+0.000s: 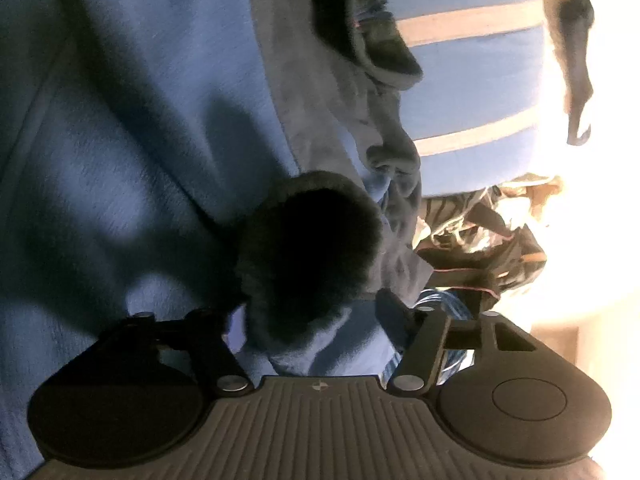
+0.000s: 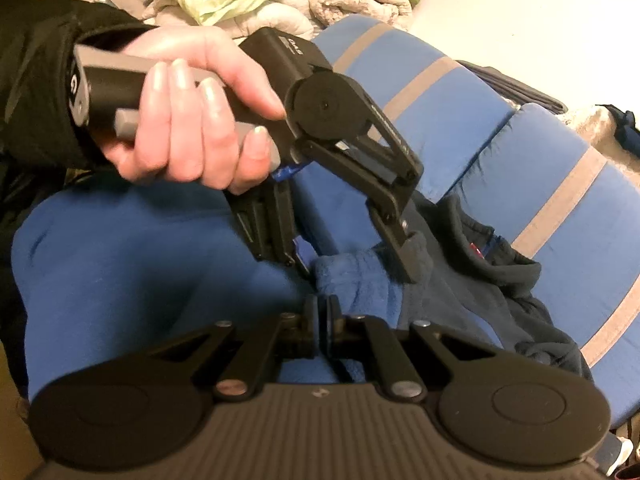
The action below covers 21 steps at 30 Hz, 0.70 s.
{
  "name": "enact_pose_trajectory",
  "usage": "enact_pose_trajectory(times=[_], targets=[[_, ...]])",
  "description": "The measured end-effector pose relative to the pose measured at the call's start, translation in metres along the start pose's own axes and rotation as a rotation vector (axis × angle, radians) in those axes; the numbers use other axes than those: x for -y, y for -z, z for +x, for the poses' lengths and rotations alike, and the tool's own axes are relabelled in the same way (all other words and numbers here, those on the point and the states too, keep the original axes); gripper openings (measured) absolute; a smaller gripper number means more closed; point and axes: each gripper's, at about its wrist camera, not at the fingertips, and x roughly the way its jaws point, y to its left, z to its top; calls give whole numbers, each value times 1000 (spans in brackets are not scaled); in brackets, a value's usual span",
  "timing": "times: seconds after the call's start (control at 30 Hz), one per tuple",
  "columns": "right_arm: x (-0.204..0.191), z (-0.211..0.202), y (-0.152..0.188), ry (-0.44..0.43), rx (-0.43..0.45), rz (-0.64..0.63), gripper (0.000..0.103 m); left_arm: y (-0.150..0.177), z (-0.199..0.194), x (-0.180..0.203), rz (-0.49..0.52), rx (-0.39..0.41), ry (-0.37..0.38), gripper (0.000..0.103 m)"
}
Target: Fold clothes
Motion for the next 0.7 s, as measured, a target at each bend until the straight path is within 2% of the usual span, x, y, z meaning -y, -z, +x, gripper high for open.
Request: enact_pose_trajectory(times=[0.27, 0.4, 0.43, 0.47, 0.5, 0.53, 0.57, 0.6, 0.63, 0.7], targets=[[-6, 4, 3, -17, -13, -32, 4, 4, 4, 17, 166, 19, -82, 54], [-8, 6, 5, -13, -18, -36, 4, 4, 7, 17, 186, 21, -96, 52], [-8, 6, 5, -9, -16, -33, 4, 4, 7, 16, 192, 23, -102, 42], [-9, 7, 5, -4, -14, -30, 4, 5, 6, 18, 205, 32, -114, 26], [-9, 7, 4, 3, -10, -22, 6, 5, 5, 19, 219, 41, -126, 21], [-9, 6, 3, 16, 3, -12, 12, 6, 3, 21, 236, 49, -131, 16], [-8, 6, 2, 31, 19, -1, 21, 8, 1, 24, 253, 60, -124, 15], [-9, 5, 1, 48, 36, 5, 36, 9, -2, 28, 271, 76, -113, 15], [-9, 4, 0, 62, 51, 8, 44, 9, -5, 31, 289, 92, -103, 14], [-10, 3, -1, 95, 77, 2, 72, 10, -12, 37, 320, 127, -82, 14]])
